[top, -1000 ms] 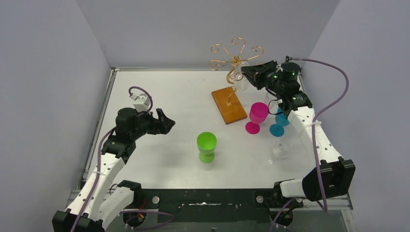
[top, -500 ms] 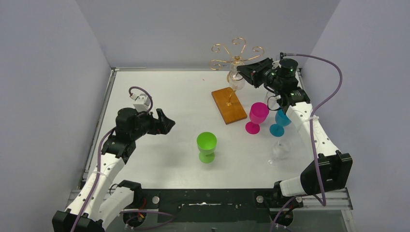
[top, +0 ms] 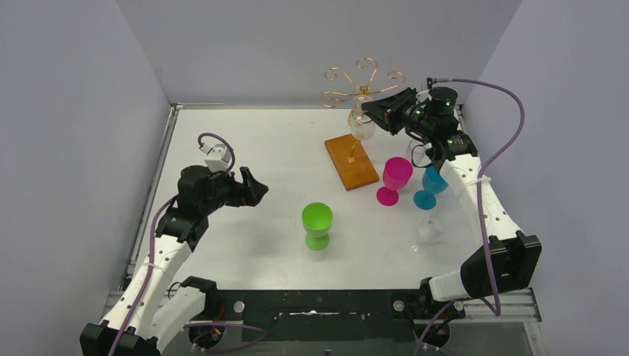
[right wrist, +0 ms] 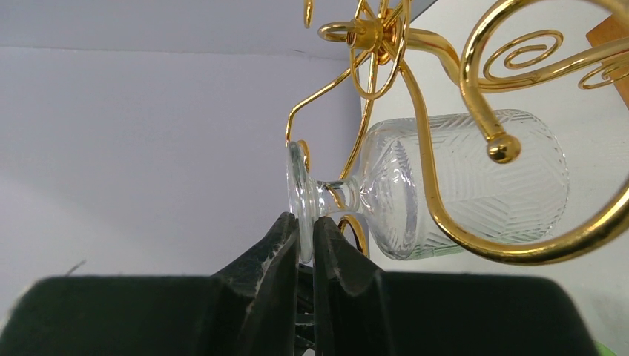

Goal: Place the wine glass upside down on the wine glass rack

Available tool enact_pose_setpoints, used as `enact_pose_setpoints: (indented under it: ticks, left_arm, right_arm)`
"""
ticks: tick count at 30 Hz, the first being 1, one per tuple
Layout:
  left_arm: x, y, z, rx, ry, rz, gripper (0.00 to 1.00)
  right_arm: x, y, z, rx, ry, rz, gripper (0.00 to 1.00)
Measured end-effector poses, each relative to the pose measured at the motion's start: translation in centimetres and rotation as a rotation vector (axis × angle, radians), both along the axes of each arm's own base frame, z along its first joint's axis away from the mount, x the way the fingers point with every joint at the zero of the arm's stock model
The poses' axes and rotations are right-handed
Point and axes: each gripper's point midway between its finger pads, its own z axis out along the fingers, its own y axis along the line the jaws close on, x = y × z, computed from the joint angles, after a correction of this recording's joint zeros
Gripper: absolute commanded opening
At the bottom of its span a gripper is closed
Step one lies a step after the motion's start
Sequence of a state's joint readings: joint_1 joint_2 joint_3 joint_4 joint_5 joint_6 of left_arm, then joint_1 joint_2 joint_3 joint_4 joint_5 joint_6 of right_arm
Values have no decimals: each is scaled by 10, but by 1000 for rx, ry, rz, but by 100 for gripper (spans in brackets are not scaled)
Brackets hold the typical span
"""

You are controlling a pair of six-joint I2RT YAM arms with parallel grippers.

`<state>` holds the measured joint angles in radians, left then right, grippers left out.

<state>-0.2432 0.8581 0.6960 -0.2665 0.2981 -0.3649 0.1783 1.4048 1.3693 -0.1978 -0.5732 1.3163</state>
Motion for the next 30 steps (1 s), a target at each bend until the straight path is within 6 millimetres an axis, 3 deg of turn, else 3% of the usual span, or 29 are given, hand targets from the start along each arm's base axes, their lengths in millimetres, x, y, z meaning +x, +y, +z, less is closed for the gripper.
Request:
enact_pose_setpoints:
  ticks: [17, 30]
  left_arm:
    - [1, 2, 0, 9, -5, 7, 86]
    - [1, 2, 0, 11, -5, 10, 86]
  right_arm:
    - [-5, 22, -2, -42, 4, 74, 0]
    - [-6, 20, -1, -69, -7, 77, 0]
